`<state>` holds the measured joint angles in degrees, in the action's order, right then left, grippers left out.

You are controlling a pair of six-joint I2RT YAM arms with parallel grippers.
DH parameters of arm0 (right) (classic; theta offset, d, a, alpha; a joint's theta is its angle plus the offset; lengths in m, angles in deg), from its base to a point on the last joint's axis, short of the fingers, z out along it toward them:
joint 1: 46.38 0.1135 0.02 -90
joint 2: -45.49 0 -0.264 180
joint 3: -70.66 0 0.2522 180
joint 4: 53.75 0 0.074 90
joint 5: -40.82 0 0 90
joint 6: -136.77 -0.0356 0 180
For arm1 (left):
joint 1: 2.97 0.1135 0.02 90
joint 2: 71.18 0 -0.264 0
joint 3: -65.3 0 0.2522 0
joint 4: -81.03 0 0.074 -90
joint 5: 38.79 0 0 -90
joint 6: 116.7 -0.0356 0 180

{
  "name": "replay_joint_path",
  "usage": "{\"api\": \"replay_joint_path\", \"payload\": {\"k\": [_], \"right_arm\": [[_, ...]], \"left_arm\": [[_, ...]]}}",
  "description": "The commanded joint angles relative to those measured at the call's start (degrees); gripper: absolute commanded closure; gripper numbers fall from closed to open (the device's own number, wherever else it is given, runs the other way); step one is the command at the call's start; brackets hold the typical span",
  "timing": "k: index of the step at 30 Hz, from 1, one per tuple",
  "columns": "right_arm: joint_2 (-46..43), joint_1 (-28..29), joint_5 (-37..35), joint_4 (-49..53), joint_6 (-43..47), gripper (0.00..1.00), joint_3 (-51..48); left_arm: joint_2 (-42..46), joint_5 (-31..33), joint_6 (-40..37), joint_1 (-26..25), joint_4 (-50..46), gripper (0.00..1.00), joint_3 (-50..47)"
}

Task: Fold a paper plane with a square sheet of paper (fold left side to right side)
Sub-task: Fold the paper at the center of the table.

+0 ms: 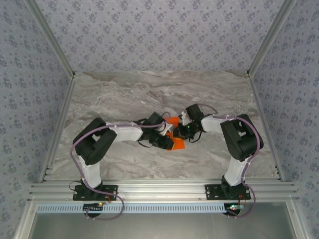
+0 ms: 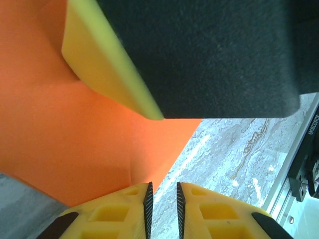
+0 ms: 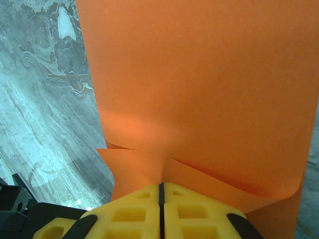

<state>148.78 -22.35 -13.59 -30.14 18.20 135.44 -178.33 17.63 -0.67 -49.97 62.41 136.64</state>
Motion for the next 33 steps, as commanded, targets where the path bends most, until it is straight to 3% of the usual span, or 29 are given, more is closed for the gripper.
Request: {"api": "replay_joint_path", "payload": {"k": [1, 13, 22, 28, 33], "right_arm": [[2.2, 0.0, -4.0, 5.7, 1.6, 0.93, 0.2], [2.2, -0.1, -4.7, 6.7, 2.1, 0.93, 0.4], [2.4, 0.0, -4.8, 7.1, 2.4, 0.93, 0.8], [2.4, 0.0, -4.6, 6.9, 2.3, 0.93, 0.9], [2.4, 0.2, -4.5, 7.0, 2.3, 0.93, 1.3]], "left_arm": [[-1.2, 1.0, -1.1, -0.1, -2.2, 0.79, 1.0], [-0.2, 2.5, -2.2, -0.3, -5.2, 0.81, -1.4], [2.9, 2.4, -1.9, -1.7, -5.9, 0.88, -5.3], [9.1, 1.3, -0.9, -0.1, -5.2, 0.94, -7.2], [10.4, -0.2, -0.3, 1.5, -3.5, 0.93, -5.1]]}}
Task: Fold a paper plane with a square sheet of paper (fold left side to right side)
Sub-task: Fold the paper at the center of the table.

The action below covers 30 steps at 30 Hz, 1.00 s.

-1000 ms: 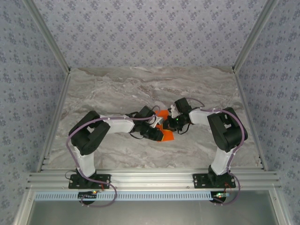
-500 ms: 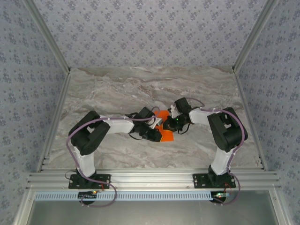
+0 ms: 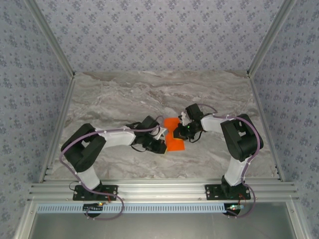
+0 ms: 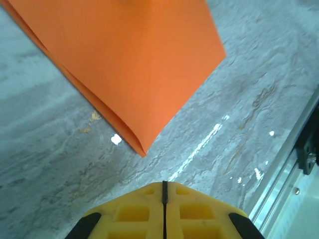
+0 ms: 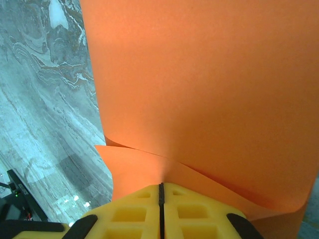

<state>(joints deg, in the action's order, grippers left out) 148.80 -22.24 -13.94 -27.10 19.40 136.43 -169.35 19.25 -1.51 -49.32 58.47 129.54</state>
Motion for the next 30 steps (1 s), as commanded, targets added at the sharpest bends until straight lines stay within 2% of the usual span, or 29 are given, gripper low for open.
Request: {"api": "replay_joint_path", "payload": {"k": [1, 8, 15, 24, 30], "right_arm": [[2.3, 0.0, -4.1, 4.0, 1.0, 0.93, 0.3], [2.3, 0.2, -3.9, 4.0, 1.0, 0.93, 0.3], [0.4, 0.3, -2.3, 2.3, 0.6, 0.93, 0.4], [-6.4, 0.3, -1.1, 3.9, 0.9, 0.95, -1.5], [-7.3, 1.7, 0.1, 4.2, 0.3, 0.96, -4.2]], "left_arm": [[0.7, -2.2, 0.5, 0.8, 0.6, 0.92, 2.9], [-6.4, -3.2, 0.5, 0.7, 2.7, 0.88, 7.1], [-10.6, 0.0, -0.9, -0.3, -0.6, 0.87, 8.3], [-11.3, 7.2, -1.7, -1.8, -6.9, 0.88, 9.0], [-11.3, 8.4, -1.7, -2.2, -7.8, 0.88, 8.9]]}}
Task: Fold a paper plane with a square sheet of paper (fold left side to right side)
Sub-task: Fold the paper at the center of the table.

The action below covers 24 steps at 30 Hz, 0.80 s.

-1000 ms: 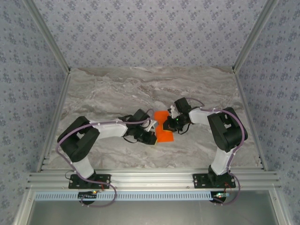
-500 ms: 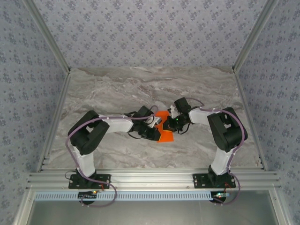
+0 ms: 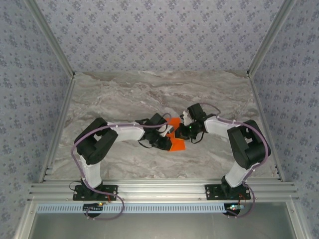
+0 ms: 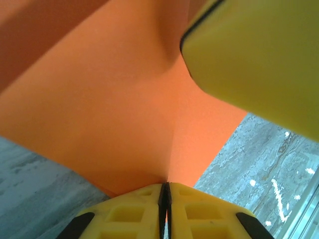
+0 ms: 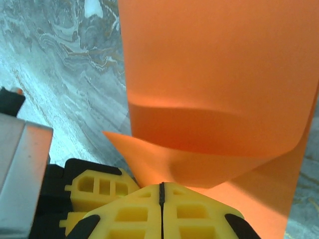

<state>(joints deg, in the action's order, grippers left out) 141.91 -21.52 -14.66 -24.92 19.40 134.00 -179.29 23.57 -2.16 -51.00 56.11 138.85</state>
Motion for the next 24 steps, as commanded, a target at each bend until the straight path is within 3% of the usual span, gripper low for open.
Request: {"api": "replay_joint_path", "payload": {"k": [1, 14, 24], "right_arm": [[-0.1, 1.2, 1.2, 1.1, 0.0, 0.96, -2.1], [4.1, 4.0, 0.0, -0.7, 0.1, 0.96, -0.8], [4.6, -0.5, -3.4, 2.8, 4.0, 0.96, 0.2]], "left_arm": [[-1.4, 4.2, -1.1, -0.5, -5.4, 0.88, -0.3], [-1.3, 5.5, -0.8, -0.5, -5.9, 0.88, -0.5], [-1.4, 6.0, -0.8, -0.5, -6.1, 0.89, -1.6]]}}
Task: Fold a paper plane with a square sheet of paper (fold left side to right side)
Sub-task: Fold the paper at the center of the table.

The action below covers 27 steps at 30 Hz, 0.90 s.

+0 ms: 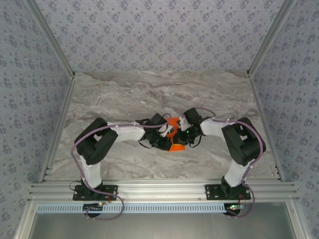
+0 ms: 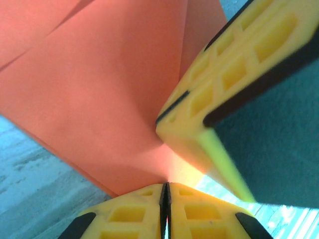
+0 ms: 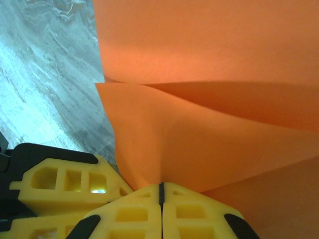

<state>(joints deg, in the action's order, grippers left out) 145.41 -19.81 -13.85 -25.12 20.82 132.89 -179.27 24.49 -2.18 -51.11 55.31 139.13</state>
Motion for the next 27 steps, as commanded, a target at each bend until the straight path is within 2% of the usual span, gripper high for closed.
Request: {"api": "replay_joint_path", "payload": {"k": [1, 17, 27], "right_arm": [[1.3, -2.7, -4.3, 3.5, 3.2, 0.96, 1.6], [5.9, -11.9, -4.2, 7.7, 8.3, 0.95, 8.0], [7.4, -13.1, -3.2, 10.0, 10.0, 0.95, 10.2]], "left_arm": [[-1.4, 5.1, -0.8, -0.4, -5.3, 0.89, -2.1], [-1.4, 5.0, -0.8, -0.4, -4.2, 0.89, -3.6], [-0.4, 5.0, -0.7, -0.4, -3.8, 0.88, -4.0]]}}
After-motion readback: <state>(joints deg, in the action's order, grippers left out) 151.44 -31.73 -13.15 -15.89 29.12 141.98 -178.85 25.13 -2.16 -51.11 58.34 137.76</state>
